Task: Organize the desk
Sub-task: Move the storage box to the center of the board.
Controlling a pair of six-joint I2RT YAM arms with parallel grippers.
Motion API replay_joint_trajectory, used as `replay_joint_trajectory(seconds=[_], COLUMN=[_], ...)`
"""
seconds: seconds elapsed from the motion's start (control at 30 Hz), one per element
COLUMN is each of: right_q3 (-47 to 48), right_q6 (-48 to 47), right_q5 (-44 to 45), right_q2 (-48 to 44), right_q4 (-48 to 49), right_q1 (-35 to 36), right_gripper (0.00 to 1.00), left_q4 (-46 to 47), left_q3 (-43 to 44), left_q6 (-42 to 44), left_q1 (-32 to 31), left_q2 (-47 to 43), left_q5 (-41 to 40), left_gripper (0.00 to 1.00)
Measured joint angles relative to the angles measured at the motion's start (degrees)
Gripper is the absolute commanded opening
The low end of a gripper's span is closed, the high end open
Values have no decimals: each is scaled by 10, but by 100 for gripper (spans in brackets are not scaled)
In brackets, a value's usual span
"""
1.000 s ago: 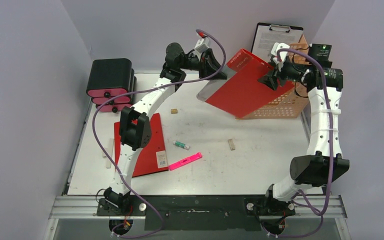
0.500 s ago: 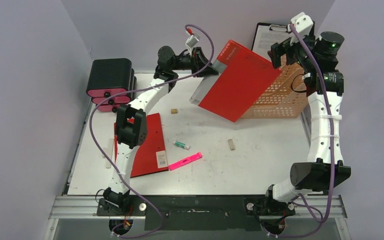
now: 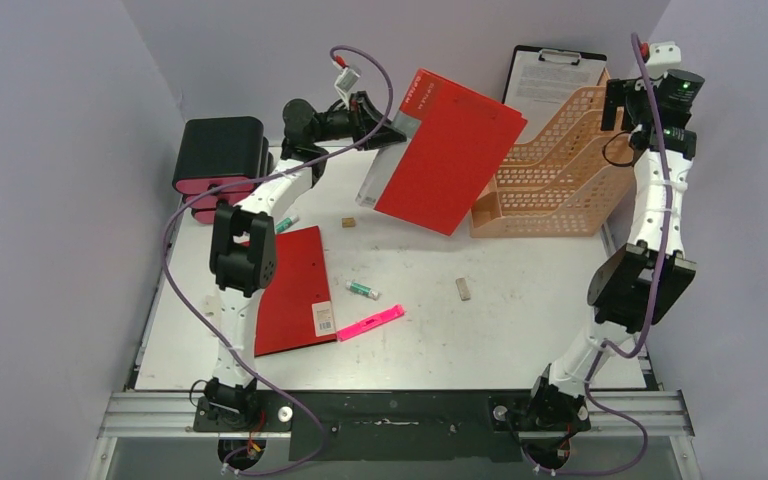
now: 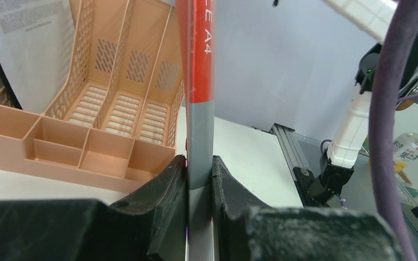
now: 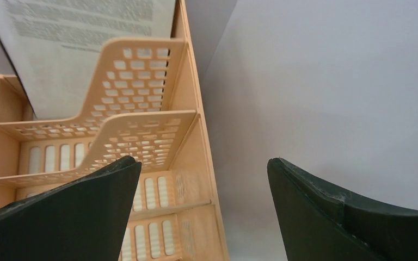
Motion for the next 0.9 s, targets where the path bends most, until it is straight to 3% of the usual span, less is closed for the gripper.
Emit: replay_joint_trajectory(seconds=[0.4, 0.6, 0.77, 0.9], right_q3=[84, 92, 95, 95], right_q6=[26, 29, 20, 18], right_q5=[-63, -148, -208, -229], right_q2=[120, 133, 133, 133], right_q4=[-36, -57, -73, -83], right_q1=[-68, -75, -71, -75], right_gripper=[69, 43, 8, 5], left_q4=[49, 51, 51, 54], left_q3=[-11, -11, -11, -11], left_q6=[-31, -37, -45, -49], left_q1=[28, 33, 33, 35], left_q2=[-15, -15, -15, -15], left_q5=[0, -1, -2, -5], left_gripper=[0, 0, 0, 0])
